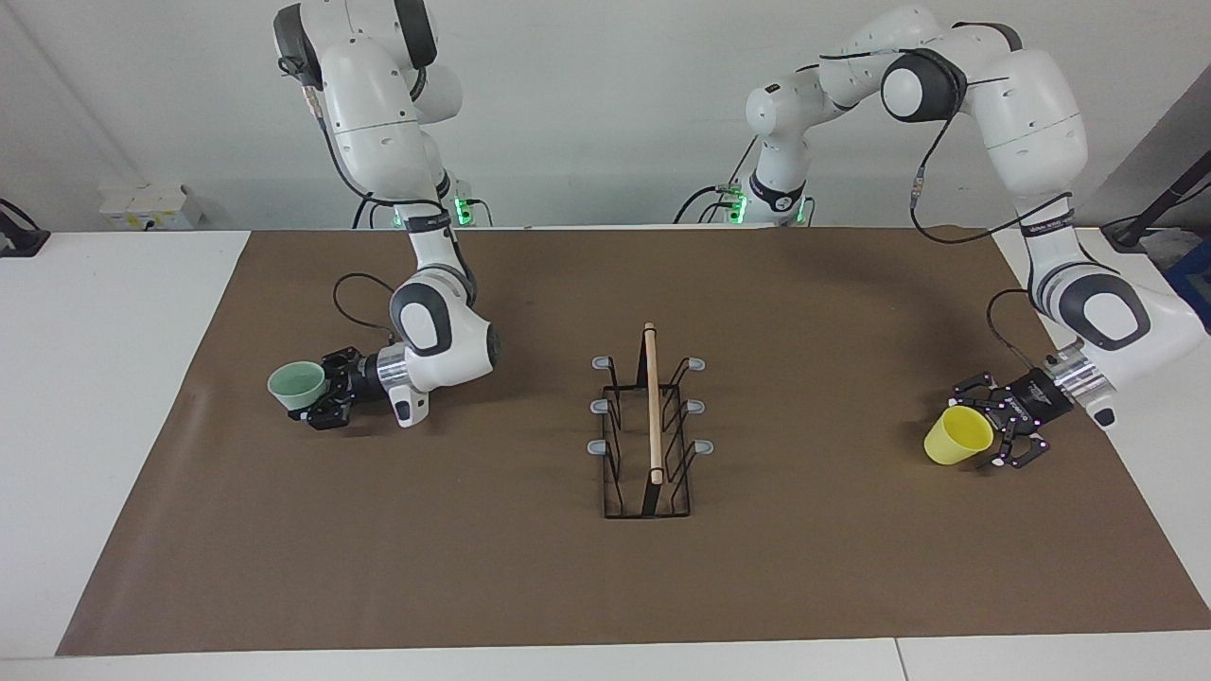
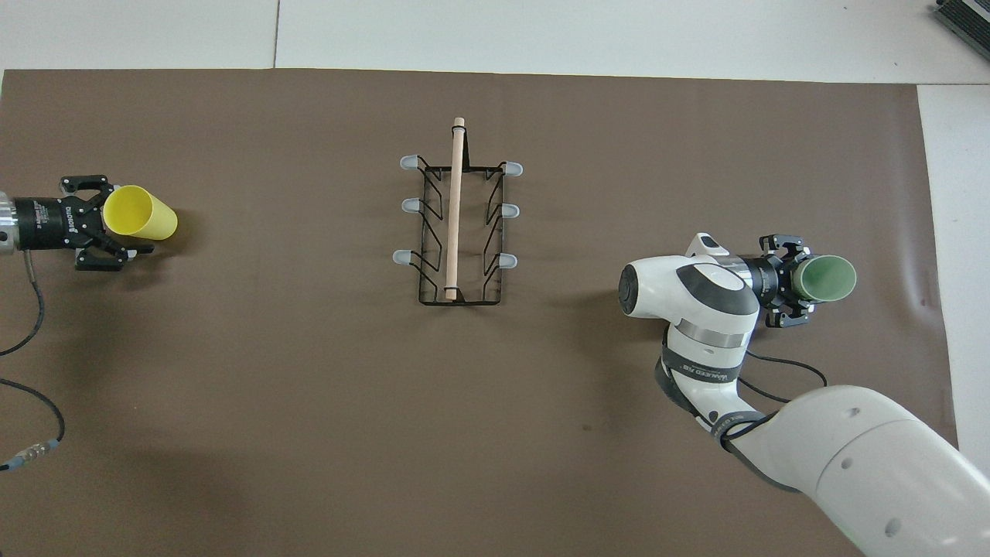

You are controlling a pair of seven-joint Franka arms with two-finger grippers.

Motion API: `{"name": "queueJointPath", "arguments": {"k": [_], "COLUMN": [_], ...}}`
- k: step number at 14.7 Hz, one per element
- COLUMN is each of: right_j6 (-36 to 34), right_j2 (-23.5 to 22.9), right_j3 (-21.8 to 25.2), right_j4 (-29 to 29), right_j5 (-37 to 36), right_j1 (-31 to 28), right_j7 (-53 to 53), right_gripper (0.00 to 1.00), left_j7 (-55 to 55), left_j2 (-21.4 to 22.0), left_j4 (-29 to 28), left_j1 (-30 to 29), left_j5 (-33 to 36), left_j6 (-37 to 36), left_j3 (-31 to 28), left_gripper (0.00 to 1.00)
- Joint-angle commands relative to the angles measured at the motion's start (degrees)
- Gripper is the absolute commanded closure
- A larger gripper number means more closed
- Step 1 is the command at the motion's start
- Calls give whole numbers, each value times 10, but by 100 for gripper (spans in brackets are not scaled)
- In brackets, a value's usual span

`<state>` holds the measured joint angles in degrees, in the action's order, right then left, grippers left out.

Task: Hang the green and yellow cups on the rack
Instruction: 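Lift both cups and carry them toward the wire rack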

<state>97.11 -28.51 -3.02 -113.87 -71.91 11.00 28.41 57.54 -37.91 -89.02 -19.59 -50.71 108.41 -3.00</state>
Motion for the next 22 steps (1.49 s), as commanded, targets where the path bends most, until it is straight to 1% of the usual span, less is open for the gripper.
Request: {"name": "queueJointPath", "arguments": {"k": [1, 3, 5, 7, 9, 10, 12, 13, 14, 16, 19, 20, 22], "right_j6": [-5, -7, -5, 15, 60, 78, 101, 104, 106, 133, 143, 170, 230], "right_j2": [6, 4, 5, 13, 41, 55, 80, 89, 97, 128, 166, 181, 207], "right_j3": [-19, -35, -44, -46, -46, -47, -46, -46, -47, -45, -46, -46, -46], "right_j4": [76, 145, 189, 228, 232, 233, 232, 232, 233, 223, 203, 184, 141], "right_j5": [92, 163, 241, 366, 422, 452, 552, 590, 629, 728, 846, 881, 965], "right_j1": [1, 0, -3, -12, -19, -26, -35, -43, -46, -48, -61, -67, -70], "right_j7": [-11, -17, -18, -30, -42, -57, -67, -68, -68, -69, -63, -59, -17], "right_gripper": [100, 100, 100, 100, 100, 100, 100, 100, 100, 100, 100, 100, 100], "left_j7": [-5, -11, -14, -16, -37, -35, -38, -37, -36, -32, -3, -2, -2], "left_j2": [11, 14, 17, 20, 35, 46, 53, 56, 59, 71, 106, 117, 148], "left_j4": [-27, -31, -32, -37, -54, -68, -77, -77, -75, -64, -54, -54, -54], "left_j1": [11, 14, 14, 17, 18, 24, 39, 40, 41, 43, 54, 55, 68], "left_j5": [-32, -35, -36, -36, -40, -47, -49, -55, -59, -59, -52, -45, 11], "left_j6": [14, 14, 14, 14, 20, 42, 65, 71, 74, 81, 80, 76, 76], "left_j3": [-5, -5, -5, -5, -5, -6, -5, -5, -6, -8, -12, -13, -13], "left_gripper": [0, 0, 0, 0, 0, 5, 70, 100, 100, 100, 100, 100, 100]}}
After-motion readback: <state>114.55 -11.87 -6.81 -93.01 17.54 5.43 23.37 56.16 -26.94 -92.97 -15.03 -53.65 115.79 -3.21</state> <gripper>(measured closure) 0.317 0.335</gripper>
